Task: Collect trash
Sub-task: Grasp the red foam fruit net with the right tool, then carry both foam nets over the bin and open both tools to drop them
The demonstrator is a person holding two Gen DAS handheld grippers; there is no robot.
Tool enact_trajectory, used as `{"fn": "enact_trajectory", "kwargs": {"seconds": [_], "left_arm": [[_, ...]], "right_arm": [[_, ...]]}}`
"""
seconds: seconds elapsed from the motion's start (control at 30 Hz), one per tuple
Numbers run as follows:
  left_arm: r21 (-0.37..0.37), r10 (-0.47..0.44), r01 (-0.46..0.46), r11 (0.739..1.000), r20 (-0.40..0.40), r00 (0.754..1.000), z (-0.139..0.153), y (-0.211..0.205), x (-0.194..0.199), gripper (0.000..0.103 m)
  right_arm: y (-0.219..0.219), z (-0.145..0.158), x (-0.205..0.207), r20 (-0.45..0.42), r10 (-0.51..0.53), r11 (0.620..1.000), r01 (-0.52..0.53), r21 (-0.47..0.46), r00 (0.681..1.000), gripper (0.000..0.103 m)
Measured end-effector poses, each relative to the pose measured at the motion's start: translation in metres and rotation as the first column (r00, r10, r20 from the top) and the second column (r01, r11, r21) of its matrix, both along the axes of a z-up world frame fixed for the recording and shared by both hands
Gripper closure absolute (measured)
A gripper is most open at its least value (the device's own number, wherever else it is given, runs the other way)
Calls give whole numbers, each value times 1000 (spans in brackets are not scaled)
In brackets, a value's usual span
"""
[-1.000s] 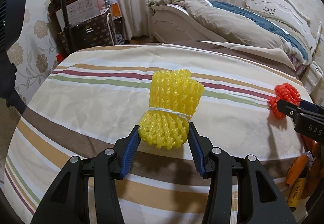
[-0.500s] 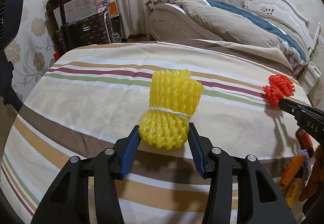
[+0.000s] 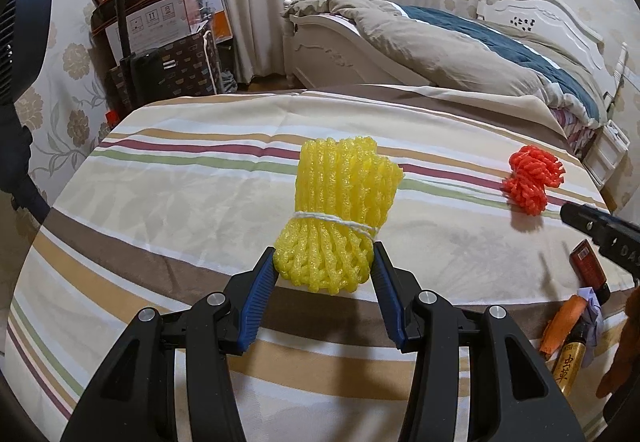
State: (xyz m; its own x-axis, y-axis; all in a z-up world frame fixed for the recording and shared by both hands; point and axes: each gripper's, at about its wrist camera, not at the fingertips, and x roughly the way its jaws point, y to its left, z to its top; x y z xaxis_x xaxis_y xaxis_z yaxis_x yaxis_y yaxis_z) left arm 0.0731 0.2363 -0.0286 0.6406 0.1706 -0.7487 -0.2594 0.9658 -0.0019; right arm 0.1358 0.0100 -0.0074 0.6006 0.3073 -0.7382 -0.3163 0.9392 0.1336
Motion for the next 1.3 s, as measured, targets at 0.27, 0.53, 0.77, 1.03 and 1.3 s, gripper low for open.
{"fn": "enact_trajectory", "kwargs": {"seconds": [0.27, 0.53, 0.77, 1.03, 1.3], "left_arm": [[28, 34, -35, 999, 12, 999, 5, 16, 7, 54], [33, 90, -90, 995, -16, 996, -4, 42, 19, 54], [25, 74, -74, 997, -15, 997, -4, 35, 17, 54], [20, 25, -25, 999, 13, 1000, 8, 9, 6, 54], [-30, -81, 83, 996, 54, 995, 25, -41, -9, 54]], "right_arm": [[25, 11, 20, 17, 15, 1000, -15, -19, 1000, 35], [38, -9, 43, -51, -4, 999, 2, -49, 999, 48], [31, -7, 36, -47, 1, 1000, -3, -26, 999, 71], [-4, 14, 6, 18, -16, 1000, 16, 23, 1000, 72], [-62, 26, -32, 75, -85, 996, 82, 45, 994, 72]]}}
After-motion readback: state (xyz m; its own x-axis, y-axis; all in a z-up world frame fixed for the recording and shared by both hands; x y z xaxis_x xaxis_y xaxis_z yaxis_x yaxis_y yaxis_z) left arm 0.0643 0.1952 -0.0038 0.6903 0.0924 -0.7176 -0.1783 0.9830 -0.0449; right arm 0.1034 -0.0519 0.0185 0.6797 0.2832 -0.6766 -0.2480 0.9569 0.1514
